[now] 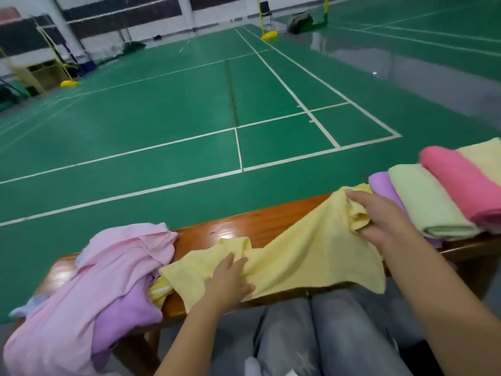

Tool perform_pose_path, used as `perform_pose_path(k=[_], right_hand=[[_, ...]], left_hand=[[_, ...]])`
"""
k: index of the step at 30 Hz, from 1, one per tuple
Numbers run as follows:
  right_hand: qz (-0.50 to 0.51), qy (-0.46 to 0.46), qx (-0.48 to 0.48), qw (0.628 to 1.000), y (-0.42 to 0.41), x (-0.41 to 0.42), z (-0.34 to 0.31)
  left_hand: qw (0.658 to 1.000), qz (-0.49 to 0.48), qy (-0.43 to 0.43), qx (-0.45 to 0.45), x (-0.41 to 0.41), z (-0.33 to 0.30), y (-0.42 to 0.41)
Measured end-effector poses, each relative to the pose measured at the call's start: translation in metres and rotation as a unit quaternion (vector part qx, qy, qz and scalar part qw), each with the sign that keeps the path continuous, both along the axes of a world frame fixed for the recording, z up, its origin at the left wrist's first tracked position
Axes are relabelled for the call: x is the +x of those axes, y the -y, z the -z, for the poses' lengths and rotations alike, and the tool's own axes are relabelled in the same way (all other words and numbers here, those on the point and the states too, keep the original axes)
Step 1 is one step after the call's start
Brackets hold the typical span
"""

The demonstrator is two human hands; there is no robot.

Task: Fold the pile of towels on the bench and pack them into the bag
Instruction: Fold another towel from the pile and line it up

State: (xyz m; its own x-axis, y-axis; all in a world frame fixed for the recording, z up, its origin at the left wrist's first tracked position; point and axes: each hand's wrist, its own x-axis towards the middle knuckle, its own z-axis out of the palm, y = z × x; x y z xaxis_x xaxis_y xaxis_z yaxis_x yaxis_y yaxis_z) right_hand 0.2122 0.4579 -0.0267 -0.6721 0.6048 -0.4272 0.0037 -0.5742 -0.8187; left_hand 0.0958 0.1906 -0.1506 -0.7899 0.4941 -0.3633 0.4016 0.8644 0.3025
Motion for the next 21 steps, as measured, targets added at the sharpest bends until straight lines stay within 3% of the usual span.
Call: perform_pose_path(k=[3, 7, 13, 15, 18, 21], right_hand=[[-0.013, -0.036, 0.011, 0.999, -0.003, -0.012, -0.008], [-0.090, 0.039, 0.105, 0.990, 0.008, -0.022, 0.011], [-0.239, 0.164, 0.313, 0.904, 0.039, -0.016, 0.050], [-0.233, 0.183, 0.356, 0.886, 0.044, -0.015, 0.055], [-0.181, 0.167, 0.390, 0.887, 0.043, -0.015, 0.047], [-0.132, 0.106, 0.367, 0.915, 0.042, -0.020, 0.027]], left_hand=[[0.989, -0.078, -0.031, 0.118, 0.001, -0.002, 0.014], [0.984, -0.137, -0.060, 0.100, -0.005, -0.006, 0.034], [0.975, -0.170, -0.101, 0.102, -0.009, -0.020, 0.046], [0.964, -0.202, -0.105, 0.138, -0.008, -0.036, 0.047], [0.933, -0.258, -0.117, 0.223, -0.006, -0.066, 0.045], [0.892, -0.301, -0.144, 0.304, -0.007, -0.096, 0.040]])
